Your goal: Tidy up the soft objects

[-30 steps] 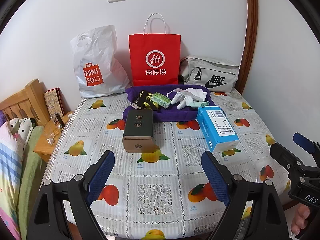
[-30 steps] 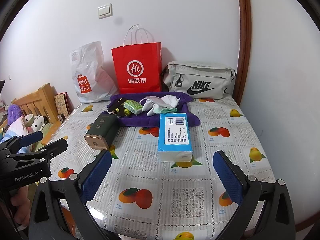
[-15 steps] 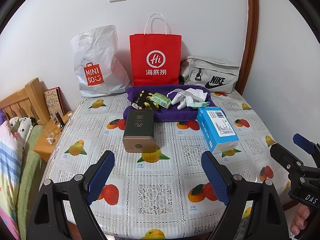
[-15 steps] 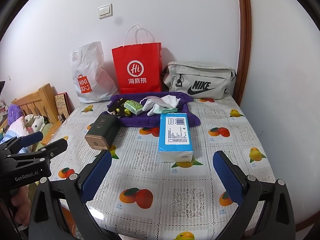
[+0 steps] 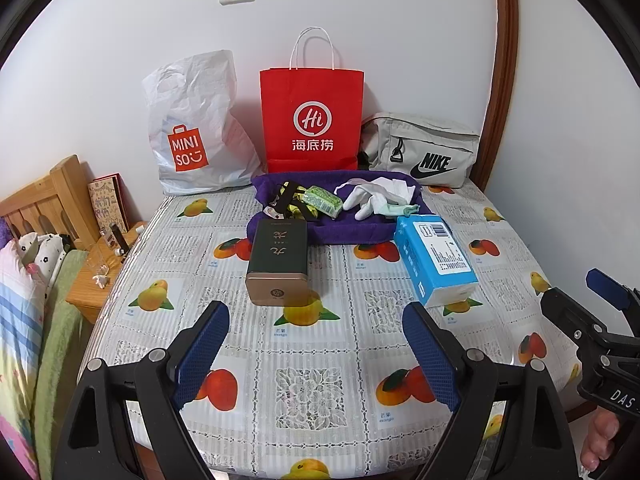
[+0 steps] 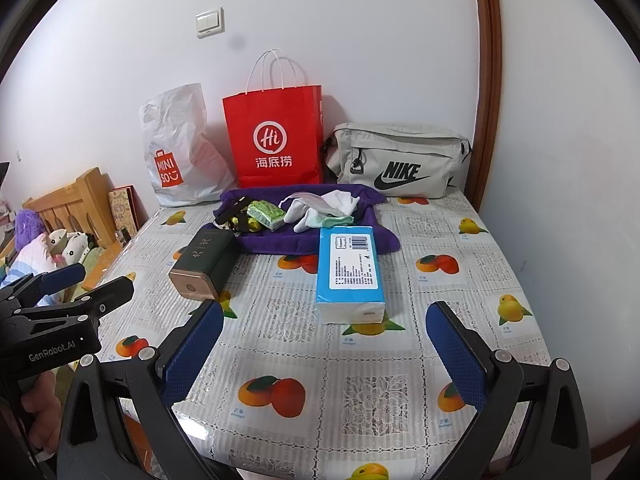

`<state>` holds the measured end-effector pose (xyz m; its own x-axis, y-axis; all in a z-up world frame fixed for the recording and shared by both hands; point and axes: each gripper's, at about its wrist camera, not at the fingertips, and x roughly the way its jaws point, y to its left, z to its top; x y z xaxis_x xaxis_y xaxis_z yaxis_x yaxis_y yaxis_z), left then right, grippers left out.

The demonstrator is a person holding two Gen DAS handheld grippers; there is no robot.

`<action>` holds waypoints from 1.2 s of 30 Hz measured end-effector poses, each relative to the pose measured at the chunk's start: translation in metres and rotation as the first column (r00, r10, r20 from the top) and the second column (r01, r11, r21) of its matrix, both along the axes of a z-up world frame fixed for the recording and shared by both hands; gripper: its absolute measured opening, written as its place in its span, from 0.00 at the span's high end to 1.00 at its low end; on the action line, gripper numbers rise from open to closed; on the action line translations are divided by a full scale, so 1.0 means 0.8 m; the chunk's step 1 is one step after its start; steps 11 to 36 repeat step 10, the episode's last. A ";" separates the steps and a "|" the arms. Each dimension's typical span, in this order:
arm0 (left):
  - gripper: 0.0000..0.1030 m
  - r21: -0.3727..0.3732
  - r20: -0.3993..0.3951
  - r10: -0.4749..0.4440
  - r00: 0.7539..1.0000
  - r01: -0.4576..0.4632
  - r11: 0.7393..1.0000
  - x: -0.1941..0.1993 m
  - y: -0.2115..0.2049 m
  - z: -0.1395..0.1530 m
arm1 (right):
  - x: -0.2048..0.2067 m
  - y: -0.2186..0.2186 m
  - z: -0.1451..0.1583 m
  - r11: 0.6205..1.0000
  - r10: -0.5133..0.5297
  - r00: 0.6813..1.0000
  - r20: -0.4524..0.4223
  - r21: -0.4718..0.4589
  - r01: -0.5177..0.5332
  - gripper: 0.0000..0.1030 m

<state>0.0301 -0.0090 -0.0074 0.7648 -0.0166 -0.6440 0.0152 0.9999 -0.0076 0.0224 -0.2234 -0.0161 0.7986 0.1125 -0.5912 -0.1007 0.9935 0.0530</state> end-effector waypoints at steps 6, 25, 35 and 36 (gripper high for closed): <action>0.15 -0.003 -0.004 0.004 1.000 -0.004 1.000 0.001 -0.001 -0.002 | 0.002 -0.001 0.001 1.000 0.006 1.000 0.007 0.007 -0.006 0.03; 0.15 -0.007 -0.006 0.001 1.000 -0.001 1.000 0.008 -0.003 -0.009 | 0.006 0.000 -0.002 1.000 0.011 1.000 0.000 0.017 -0.011 0.03; 0.15 -0.007 -0.006 0.001 1.000 -0.001 1.000 0.008 -0.003 -0.009 | 0.006 0.000 -0.002 1.000 0.011 1.000 0.000 0.017 -0.011 0.03; 0.15 -0.007 -0.006 0.001 1.000 -0.001 1.000 0.008 -0.003 -0.009 | 0.006 0.000 -0.002 1.000 0.011 1.000 0.000 0.017 -0.011 0.03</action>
